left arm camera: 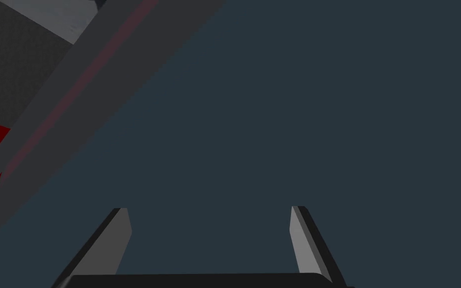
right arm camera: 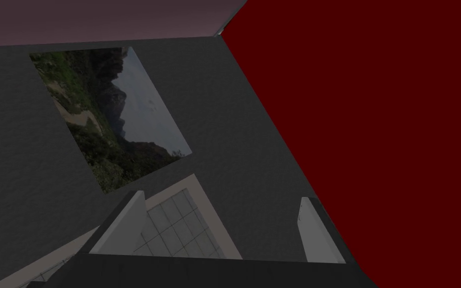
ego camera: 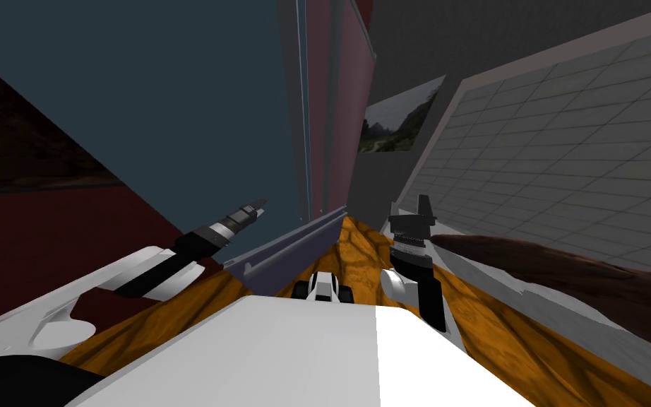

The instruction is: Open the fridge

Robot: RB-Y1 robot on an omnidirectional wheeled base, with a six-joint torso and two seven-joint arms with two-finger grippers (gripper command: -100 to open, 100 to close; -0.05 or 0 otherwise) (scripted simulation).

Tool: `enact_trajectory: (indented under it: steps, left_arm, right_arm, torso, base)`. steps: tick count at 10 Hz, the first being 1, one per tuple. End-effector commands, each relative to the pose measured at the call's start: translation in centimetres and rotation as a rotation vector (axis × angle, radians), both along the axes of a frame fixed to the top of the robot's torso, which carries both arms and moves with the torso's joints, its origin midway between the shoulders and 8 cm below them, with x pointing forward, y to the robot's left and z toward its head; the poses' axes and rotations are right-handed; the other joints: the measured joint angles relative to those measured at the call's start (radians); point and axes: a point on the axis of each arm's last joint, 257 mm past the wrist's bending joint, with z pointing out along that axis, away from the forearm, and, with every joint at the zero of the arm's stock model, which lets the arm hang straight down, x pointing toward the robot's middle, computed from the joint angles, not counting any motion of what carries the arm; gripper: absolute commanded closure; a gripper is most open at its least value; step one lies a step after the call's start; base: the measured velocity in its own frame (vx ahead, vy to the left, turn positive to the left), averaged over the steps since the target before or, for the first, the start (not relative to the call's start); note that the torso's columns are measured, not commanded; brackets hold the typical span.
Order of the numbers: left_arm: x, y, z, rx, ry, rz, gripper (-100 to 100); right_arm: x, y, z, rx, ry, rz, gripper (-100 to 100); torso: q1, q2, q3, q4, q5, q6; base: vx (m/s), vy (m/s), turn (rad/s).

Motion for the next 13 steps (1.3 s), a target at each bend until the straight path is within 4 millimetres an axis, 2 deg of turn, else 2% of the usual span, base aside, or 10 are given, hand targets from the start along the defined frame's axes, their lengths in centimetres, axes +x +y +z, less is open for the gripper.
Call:
enact_trajectory:
  steps: [1, 3, 6, 7, 8, 9, 11, 12, 13]
  left_arm:
    - [-0.2, -1.0, -1.3, 0.066, 0.017, -0.036, -100]
    - [-0.5, -1.6, -2.2, 0.109, 0.032, -0.061, -100]
    - [-1.2, -2.7, -4.1, 0.191, 0.060, -0.111, -100]
    - [-1.3, -2.9, -3.9, 0.167, 0.058, -0.108, -100]
    - [-0.4, -1.5, -5.4, 0.152, 0.066, -0.055, -100]
    - [0.1, -1.1, -5.4, 0.149, 0.061, -0.046, -100]
    - [1.7, -0.4, -3.9, 0.157, 0.017, -0.034, -100]
    - [2.3, 0.1, -3.6, 0.160, 0.006, -0.024, -100]
    - [2.5, 1.0, -4.1, 0.163, 0.017, -0.008, -100]
  right_arm:
    - [0.0, 0.0, 0.0, 0.000, 0.000, 0.000, 0]
    - [0.0, 0.0, 0.0, 0.000, 0.000, 0.000, 0]
    - [0.0, 0.0, 0.0, 0.000, 0.000, 0.000, 0]
    - [0.0, 0.0, 0.0, 0.000, 0.000, 0.000, 0]
    - [0.0, 0.0, 0.0, 0.000, 0.000, 0.000, 0]
    - [0.0, 0.0, 0.0, 0.000, 0.000, 0.000, 0]
    - [0.0, 0.0, 0.0, 0.000, 0.000, 0.000, 0]
    - [0.0, 0.0, 0.0, 0.000, 0.000, 0.000, 0]
    - [0.0, 0.0, 0.0, 0.000, 0.000, 0.000, 0]
  torso:
    - [0.002, 0.007, 0.007, -0.002, 0.005, -0.004]
    - [0.010, 0.013, 0.011, -0.001, 0.009, -0.005]
    - [0.011, 0.018, 0.014, 0.000, 0.009, -0.010]
    - [0.011, 0.019, 0.016, 0.001, 0.009, -0.010]
    - [0.013, 0.026, 0.020, 0.002, 0.010, -0.012]
    - [0.020, 0.033, 0.025, 0.003, 0.013, -0.011]
    - [0.026, 0.037, 0.028, 0.008, 0.012, -0.030]
    - [0.027, 0.036, 0.026, 0.011, 0.009, -0.032]
    - [0.028, 0.034, 0.023, 0.013, 0.008, -0.031]
  base:
    - [0.098, -0.070, -0.088]
    - [0.114, -0.055, -0.159]
    - [0.129, -0.067, -0.155]
    - [0.028, -0.030, 0.031]
    - [-0.164, 0.072, -0.329]
    - [-0.227, 0.137, -0.237]
    - [-0.075, 0.034, -0.024]
    - [0.002, -0.038, 0.024]
    - [0.010, -0.040, 0.028]
